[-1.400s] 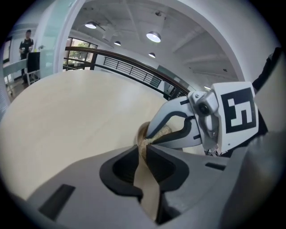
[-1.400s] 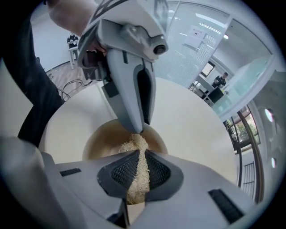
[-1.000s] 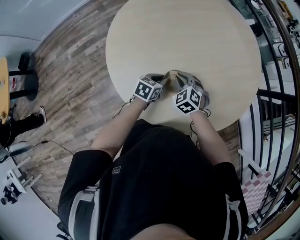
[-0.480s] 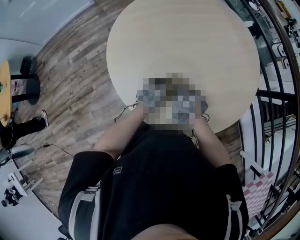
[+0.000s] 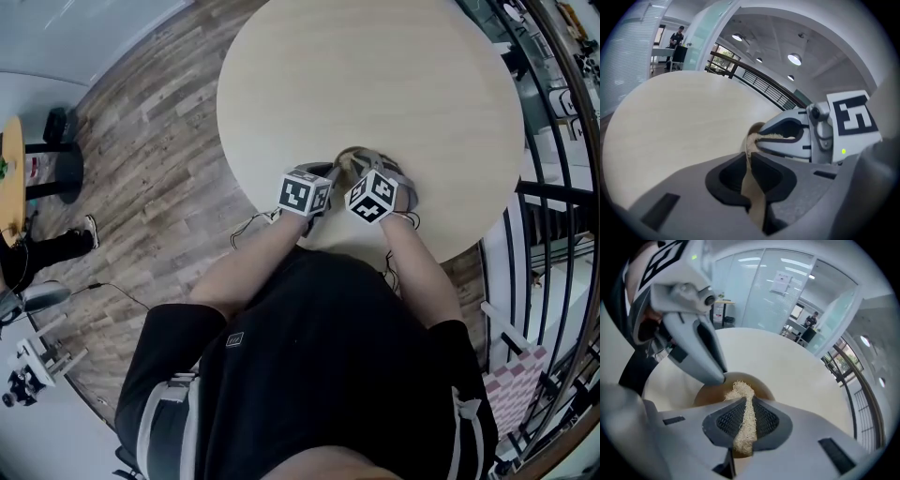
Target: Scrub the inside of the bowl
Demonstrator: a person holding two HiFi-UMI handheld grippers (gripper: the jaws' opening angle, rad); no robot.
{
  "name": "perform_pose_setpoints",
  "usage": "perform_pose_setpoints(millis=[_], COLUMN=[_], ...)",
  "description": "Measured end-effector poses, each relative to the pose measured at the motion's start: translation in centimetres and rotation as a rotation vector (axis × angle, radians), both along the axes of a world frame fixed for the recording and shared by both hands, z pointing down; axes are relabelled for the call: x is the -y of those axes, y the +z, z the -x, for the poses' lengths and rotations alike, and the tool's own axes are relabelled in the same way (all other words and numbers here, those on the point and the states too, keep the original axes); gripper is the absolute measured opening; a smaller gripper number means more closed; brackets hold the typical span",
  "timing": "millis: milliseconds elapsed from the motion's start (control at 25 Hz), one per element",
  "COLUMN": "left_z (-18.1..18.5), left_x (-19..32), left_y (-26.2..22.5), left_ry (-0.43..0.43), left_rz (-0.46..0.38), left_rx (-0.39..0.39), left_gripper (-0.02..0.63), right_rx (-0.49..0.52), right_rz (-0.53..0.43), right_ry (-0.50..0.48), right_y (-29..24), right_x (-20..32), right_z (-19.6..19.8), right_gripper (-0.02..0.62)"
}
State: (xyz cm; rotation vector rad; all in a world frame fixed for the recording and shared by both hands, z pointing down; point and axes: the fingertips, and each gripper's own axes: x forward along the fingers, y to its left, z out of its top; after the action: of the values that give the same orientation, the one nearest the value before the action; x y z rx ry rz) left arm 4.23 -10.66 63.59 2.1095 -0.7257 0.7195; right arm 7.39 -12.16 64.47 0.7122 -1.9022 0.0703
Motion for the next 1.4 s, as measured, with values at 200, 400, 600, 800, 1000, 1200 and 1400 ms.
perform_pose_setpoints(millis=[200, 400, 600, 800, 1000, 1200, 1400], left_z=[-0.2, 0.6, 1.0, 0.8, 0.3, 0.7, 0.8], left_x=[0.1, 1.3, 2.7, 2.7, 2.4, 2.0, 1.3], left_y=[-0.2, 0.1, -0.1, 0.1, 0.1, 0.4, -0.1], left_ry=[-0.028, -0.098, -0.116, -0.094, -0.038, -0.043, -0.025], left_rz=[-0.025, 0.015, 0.013, -0.018, -0.077, -0.045, -0.056], left_rx=[0.005, -0.007, 0.001, 0.026, 0.069, 0.045, 0.036], left_gripper=[0.032, 0.032, 0.03, 0.025, 0.025, 0.036, 0.055], right_rx=[0.308, 0.653, 0.423, 0.103, -0.05, -0.071, -0.01], right_rz=[0.099, 0.165, 0.063, 0.09, 0.061, -0.015, -0.042], right_ry=[0.29, 0.564, 0.272, -0.028, -0.119, -0.085, 0.031], right_y=[-1.2, -4.2, -6.1, -2.3, 0.8, 0.8, 0.3], right_x=[1.4, 2.2, 0.4, -2.2, -1.6, 0.4, 2.5], right_z=[-1.1, -3.0, -2.0, 0.0, 0.4, 0.0, -0.4], right_gripper=[0.044, 0.044, 0.044, 0.044, 0.044, 0.044, 0.044])
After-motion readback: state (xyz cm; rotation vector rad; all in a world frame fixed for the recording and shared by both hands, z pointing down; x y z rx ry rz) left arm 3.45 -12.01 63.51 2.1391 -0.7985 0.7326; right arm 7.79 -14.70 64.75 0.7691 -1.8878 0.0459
